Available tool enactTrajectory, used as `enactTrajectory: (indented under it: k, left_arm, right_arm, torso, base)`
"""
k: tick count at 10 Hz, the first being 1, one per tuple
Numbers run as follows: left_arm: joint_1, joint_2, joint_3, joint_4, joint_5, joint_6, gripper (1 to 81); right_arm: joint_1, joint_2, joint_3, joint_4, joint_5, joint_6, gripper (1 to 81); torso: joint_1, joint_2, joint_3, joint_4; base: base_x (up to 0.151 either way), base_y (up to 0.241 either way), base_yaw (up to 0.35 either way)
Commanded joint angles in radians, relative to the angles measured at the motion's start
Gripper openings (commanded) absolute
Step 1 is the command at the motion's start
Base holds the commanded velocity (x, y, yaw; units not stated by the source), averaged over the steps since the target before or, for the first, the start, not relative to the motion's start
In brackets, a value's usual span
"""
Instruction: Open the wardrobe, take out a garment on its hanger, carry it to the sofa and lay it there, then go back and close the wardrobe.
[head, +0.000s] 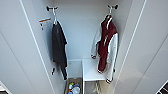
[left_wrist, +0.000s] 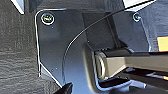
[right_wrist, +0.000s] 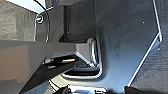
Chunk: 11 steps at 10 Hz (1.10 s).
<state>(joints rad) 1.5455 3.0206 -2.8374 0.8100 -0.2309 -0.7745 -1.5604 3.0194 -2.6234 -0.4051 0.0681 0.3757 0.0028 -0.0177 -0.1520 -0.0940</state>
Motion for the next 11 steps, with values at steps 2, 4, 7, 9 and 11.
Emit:
enactTrajectory:
  k: [2,4,7,9,11]
  left_arm:
    - [-0.02,0.011,-0.004,0.009,0.12,0.006,81.1]
    - [-0.02,0.018,-0.004,0.006,0.136,0.006,81.1]
    - [-0.015,0.018,-0.002,0.005,0.136,0.006,81.1]
    - [-0.008,0.015,-0.002,0.002,0.127,0.006,81.1]
    - [-0.005,0.012,-0.002,-0.002,0.122,0.006,81.1]
  right_arm:
    - [-0.011,0.038,-0.03,0.015,-0.047,-0.006,81.1]
    - [-0.011,0.063,-0.068,0.015,-0.047,-0.003,81.1]
    - [-0.011,0.065,-0.073,0.015,-0.047,-0.005,81.1]
    - [-0.011,0.065,-0.075,0.015,-0.047,-0.005,81.1]
    - [-0.011,0.066,-0.075,0.015,-0.047,-0.005,81.1]
  torso:
    - [0.0,0.0,0.0,0.0]
    - [0.0,0.0,0.0,0.0]
    - [0.0,-0.001,0.001,0.0]
    - [-0.001,-0.001,0.001,0.0]
    - [-0.003,-0.003,0.002,0.0]
  base:
    - [0.0,0.0,0.0]
    - [0.0,0.0,0.0]
    - [0.0,0.0,0.0]
    - [0.086,0.0,0.0]
    - [0.112,0.0,0.0]
